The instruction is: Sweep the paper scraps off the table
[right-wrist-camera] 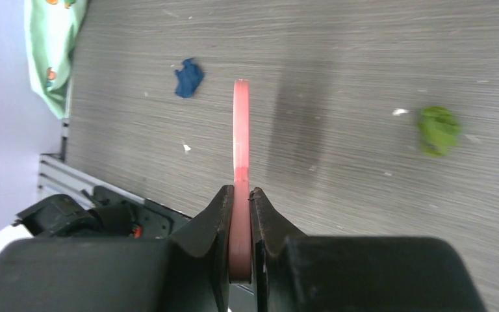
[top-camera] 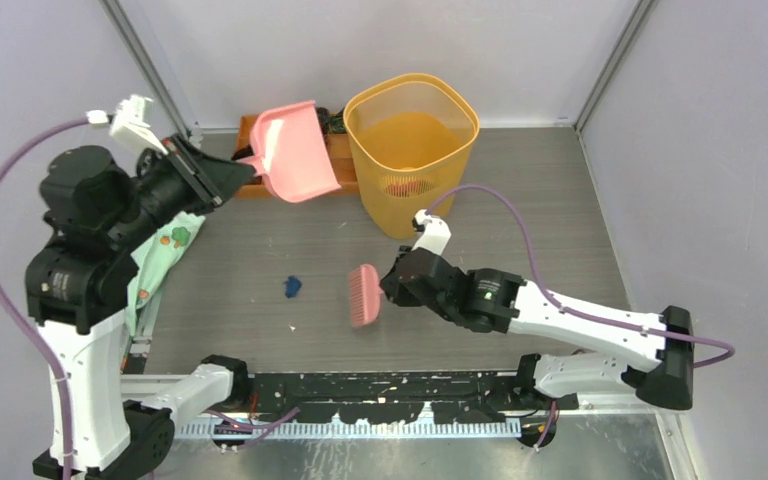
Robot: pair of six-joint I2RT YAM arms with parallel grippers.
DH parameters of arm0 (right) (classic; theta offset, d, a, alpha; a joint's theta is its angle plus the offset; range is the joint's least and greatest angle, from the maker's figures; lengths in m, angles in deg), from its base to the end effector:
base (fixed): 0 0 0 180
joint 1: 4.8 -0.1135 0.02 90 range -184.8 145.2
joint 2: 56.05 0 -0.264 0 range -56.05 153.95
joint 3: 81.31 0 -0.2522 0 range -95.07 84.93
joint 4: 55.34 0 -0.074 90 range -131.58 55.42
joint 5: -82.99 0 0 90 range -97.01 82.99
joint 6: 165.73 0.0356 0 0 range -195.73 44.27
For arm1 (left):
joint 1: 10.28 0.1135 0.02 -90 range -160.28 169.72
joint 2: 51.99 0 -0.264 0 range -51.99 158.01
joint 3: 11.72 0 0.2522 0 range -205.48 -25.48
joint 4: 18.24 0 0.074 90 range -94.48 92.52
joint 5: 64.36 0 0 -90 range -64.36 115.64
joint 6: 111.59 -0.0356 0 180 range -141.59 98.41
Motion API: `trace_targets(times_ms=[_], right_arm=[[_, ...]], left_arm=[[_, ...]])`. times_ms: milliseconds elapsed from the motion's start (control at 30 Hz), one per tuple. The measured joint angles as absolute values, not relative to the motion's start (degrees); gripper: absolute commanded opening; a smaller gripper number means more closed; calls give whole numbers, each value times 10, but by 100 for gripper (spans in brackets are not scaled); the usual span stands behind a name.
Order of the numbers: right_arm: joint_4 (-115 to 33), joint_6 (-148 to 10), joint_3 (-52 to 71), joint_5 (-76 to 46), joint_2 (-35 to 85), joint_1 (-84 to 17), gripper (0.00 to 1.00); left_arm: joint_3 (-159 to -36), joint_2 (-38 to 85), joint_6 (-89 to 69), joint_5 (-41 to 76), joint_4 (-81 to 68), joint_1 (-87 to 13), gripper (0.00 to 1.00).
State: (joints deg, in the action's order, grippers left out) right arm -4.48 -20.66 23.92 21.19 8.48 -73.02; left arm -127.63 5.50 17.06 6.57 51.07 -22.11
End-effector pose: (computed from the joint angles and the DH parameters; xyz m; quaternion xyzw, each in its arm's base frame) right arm 0.1027 0.2116 0.3281 0.0002 0.8871 0.2514 0.3872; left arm 0.1110 -0.0351 0.5306 -0.0737 0.7641 -0.3833 0.5136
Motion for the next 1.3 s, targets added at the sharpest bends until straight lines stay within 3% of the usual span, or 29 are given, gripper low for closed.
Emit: trace_targets(times_ms=[100,300,567,733,967,1300], right_arm=[[-150,-197,283,162,114,-714,0],[-308,-194,252,93,248,-700,1],[-416,-163,117,15,436,-672,1],[-373,-144,70,-4,512,-648,1],[-248,-154,93,-1,484,-615,1],[-19,-242,210,74,219,-529,1]], left_arm=[[-1343,65,158,115,531,-221,1],[-1460,79,123,214,598,-221,1],[-1429,35,107,271,644,-221,1],[-1381,35,107,269,648,-221,0],[-1273,12,109,239,639,-221,1],[-1022,-45,144,133,535,-221,1]])
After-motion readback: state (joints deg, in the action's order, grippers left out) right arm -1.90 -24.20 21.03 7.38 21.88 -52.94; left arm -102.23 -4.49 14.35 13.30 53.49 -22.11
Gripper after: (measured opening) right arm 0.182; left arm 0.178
